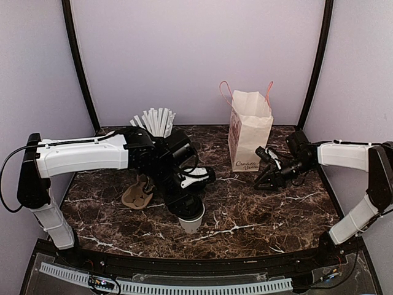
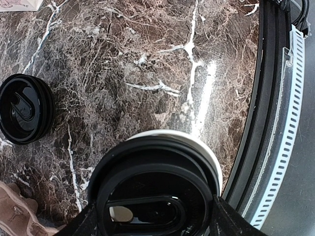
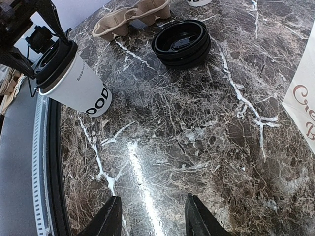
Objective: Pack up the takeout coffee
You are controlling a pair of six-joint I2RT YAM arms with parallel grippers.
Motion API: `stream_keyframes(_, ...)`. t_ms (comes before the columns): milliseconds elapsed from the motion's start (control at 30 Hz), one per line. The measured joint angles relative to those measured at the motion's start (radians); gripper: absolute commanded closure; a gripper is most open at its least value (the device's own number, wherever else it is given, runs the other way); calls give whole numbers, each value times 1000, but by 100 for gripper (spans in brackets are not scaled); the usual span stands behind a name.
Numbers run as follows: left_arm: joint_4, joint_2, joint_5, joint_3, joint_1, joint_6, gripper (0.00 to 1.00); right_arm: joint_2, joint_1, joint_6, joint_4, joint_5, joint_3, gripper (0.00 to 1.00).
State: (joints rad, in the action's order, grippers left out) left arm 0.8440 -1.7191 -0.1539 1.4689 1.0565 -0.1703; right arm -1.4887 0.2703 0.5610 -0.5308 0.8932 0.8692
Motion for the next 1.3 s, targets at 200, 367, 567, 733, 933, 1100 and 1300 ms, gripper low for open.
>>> stream_keyframes(200, 0, 0, -9, 0, 0, 7, 30, 0, 0, 4, -1, 0, 0, 55)
stream_keyframes(367, -1, 0, -15, 0, 0, 11, 30, 0, 0, 5, -2, 0, 0, 55)
stream_keyframes(567, -6, -5, -18, 0, 1, 18, 31, 0, 0, 6, -3, 0, 0, 55)
stream_keyframes(733, -21, -13, -5, -4, 11, 22, 30, 0, 0, 7, -7, 0, 0, 55)
stream_keyframes(933, -38, -19, 5, -4, 37, 23, 31, 0, 0, 7, -10, 0, 0, 55)
stream_keyframes(1100, -42, -21, 19, -4, 50, 22, 31, 0, 0, 7, -14, 0, 0, 55)
stream_keyframes(1300, -34, -21, 35, -3, 53, 11, 30, 0, 0, 7, -16, 4, 0, 55)
